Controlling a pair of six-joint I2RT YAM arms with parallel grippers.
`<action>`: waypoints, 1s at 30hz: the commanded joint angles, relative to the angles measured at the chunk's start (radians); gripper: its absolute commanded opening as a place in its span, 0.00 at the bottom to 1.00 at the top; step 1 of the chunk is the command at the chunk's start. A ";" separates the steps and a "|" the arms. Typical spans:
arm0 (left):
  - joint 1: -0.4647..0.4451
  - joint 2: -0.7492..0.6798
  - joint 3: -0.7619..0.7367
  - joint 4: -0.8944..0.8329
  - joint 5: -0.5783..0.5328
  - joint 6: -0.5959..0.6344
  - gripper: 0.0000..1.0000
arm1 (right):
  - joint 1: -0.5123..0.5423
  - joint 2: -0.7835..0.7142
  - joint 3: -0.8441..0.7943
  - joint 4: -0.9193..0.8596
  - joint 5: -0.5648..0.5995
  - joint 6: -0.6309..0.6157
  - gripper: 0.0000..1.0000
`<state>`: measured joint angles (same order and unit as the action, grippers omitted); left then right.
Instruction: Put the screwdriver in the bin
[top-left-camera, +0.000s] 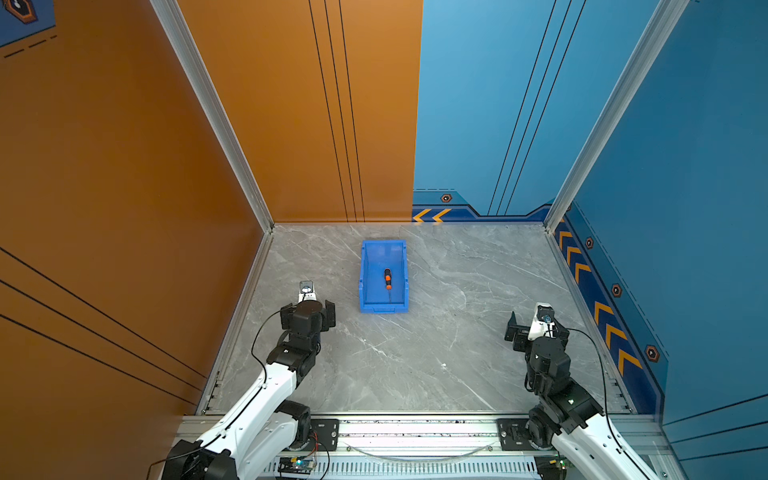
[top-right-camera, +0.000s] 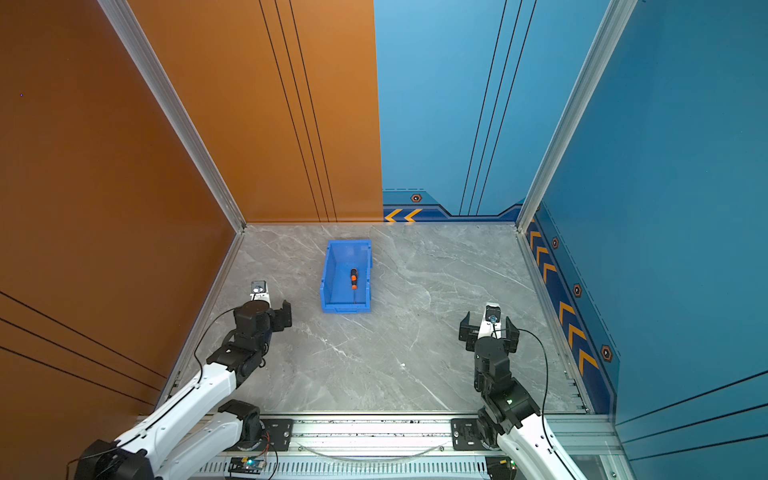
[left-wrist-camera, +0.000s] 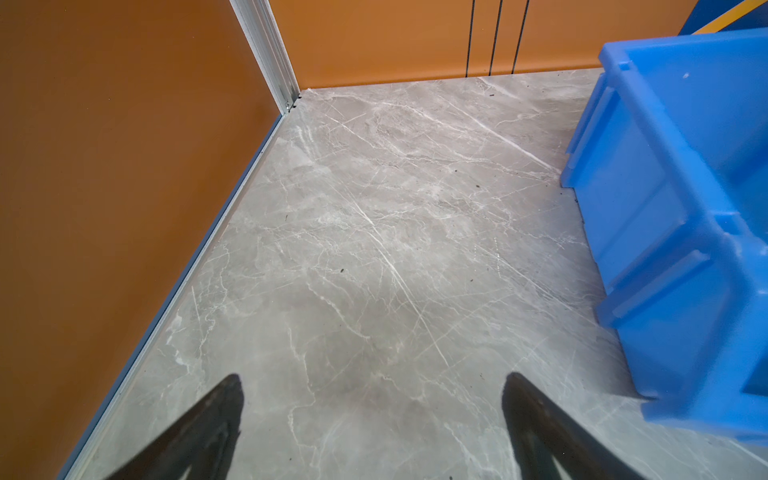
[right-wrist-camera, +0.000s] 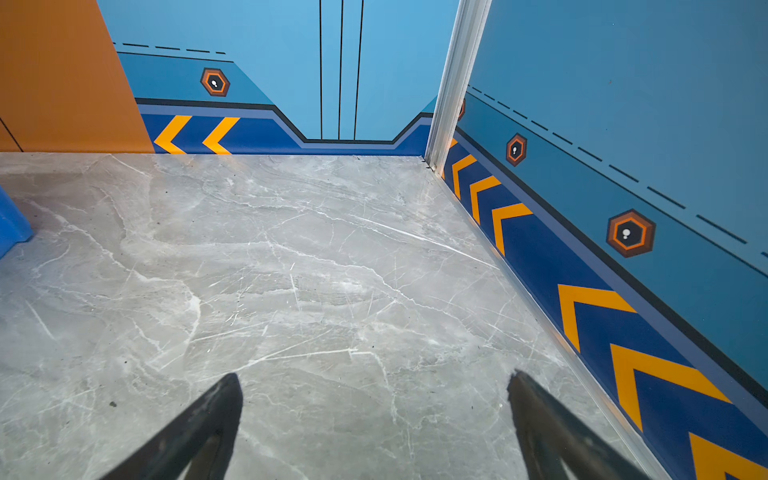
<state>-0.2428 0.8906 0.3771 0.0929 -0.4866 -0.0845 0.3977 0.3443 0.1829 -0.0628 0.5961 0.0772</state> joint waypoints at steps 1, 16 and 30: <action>0.020 0.005 -0.048 0.112 0.004 0.076 0.98 | -0.050 0.012 -0.036 0.068 -0.093 -0.008 1.00; 0.056 0.188 -0.068 0.267 0.019 0.064 0.98 | -0.197 0.159 -0.064 0.226 -0.206 -0.021 1.00; 0.088 0.247 -0.073 0.392 0.064 0.073 0.98 | -0.266 0.359 -0.056 0.426 -0.290 -0.022 1.00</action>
<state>-0.1673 1.1336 0.3088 0.4324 -0.4511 -0.0216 0.1421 0.6548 0.1295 0.2665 0.3481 0.0662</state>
